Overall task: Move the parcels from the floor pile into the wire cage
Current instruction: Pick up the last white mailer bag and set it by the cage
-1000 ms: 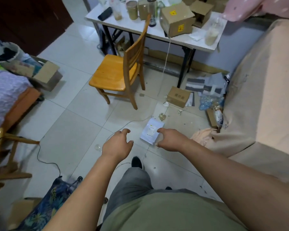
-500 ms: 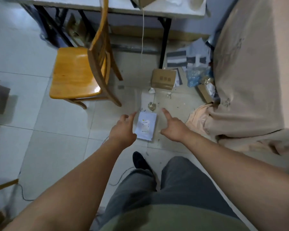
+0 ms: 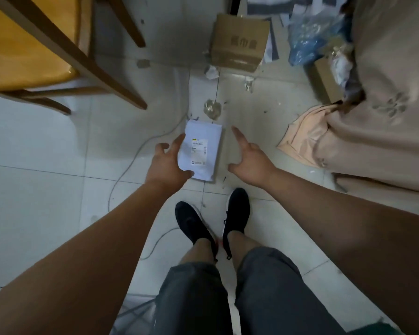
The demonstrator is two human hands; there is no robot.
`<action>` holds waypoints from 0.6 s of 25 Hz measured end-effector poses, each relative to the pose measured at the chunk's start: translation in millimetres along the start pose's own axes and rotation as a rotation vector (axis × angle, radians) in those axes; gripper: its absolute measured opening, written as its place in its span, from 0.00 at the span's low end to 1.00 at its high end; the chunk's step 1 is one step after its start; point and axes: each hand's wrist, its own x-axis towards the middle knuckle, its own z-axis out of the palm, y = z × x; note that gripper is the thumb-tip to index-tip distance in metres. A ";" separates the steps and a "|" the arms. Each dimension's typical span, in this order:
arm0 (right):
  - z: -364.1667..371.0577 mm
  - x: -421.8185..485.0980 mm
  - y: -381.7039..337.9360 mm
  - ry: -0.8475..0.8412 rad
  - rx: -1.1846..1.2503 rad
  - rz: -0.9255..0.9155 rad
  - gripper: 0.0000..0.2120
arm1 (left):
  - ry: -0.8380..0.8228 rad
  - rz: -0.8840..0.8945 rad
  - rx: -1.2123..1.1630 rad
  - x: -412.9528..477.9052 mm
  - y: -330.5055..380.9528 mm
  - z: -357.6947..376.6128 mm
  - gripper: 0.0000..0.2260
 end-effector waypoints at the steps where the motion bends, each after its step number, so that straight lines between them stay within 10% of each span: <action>1: 12.0 28.0 12.4 0.003 -0.011 -0.012 0.49 | 0.007 -0.001 0.000 23.0 -9.0 17.7 0.46; 15: 210.1 294.8 170.0 -0.044 -0.106 -0.055 0.55 | -0.075 -0.023 -0.041 261.4 -166.2 223.2 0.49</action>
